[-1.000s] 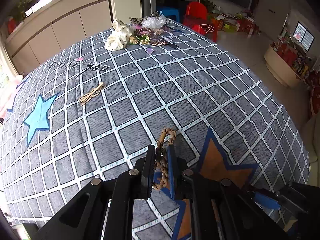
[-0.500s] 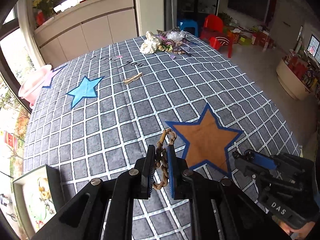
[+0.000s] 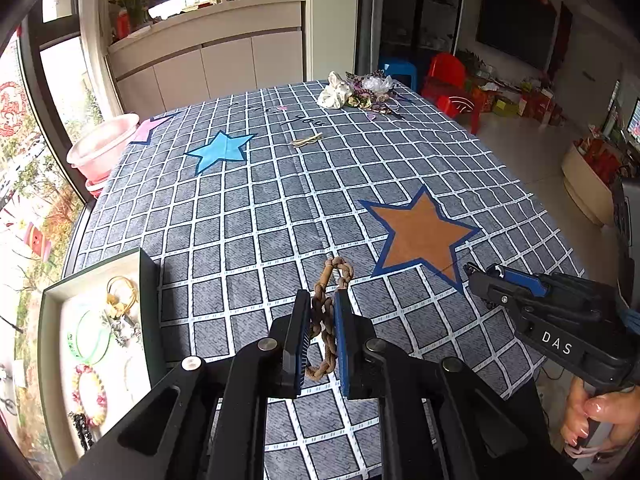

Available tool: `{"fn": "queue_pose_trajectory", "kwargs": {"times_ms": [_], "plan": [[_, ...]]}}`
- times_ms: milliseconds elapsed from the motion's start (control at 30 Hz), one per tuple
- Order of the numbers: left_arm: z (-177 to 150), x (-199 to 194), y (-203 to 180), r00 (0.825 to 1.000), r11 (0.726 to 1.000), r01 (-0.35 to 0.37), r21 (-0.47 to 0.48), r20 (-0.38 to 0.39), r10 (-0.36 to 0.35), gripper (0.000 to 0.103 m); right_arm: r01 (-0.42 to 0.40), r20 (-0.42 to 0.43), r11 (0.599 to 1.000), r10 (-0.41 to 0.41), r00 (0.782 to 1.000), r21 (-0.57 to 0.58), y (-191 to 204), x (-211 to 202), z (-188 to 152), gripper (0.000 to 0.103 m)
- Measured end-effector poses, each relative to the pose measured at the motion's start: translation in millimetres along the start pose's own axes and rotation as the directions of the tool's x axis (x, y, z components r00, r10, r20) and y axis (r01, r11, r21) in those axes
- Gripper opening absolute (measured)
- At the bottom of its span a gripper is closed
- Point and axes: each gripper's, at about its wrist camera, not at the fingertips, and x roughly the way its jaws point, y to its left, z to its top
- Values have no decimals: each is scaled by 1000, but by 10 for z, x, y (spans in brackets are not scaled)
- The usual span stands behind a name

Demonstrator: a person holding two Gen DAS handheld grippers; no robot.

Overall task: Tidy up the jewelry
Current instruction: 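Carry the braided bracelet with the left tool while the right tool carries the claw clip to the box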

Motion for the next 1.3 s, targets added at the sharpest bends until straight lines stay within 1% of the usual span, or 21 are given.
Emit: {"fn": "queue_pose_trajectory", "kwargs": {"times_ms": [333,533,667,867,1033,1133,1300], "plan": [[-237,-300,328,999,998,-12,-69,44,15,20,-21,12,997,22,1000,-73,403,-75,4,24],[-421,-479,634,996,990,-37,-132,71,47,20,-52,3,989,53,999,-139,780,-46,15,24],[-566,-569,917,994,979,-65,-196,76,81,20,-83,-5,977,84,996,-198,1081,-19,33,24],[-804,-650,1346,988,949,-118,-291,65,143,20,-145,-38,949,140,989,-281,1593,95,74,24],[-1024,-669,1665,982,921,-160,-356,34,184,20,-194,-72,915,180,981,-354,2030,206,72,24],[-1119,-647,1779,982,910,-170,-379,15,190,20,-226,-105,894,200,974,-387,2262,295,45,24],[-1227,-562,1836,983,905,-174,-389,-13,184,20,-267,-158,862,219,963,-430,2585,454,-3,24]]}}
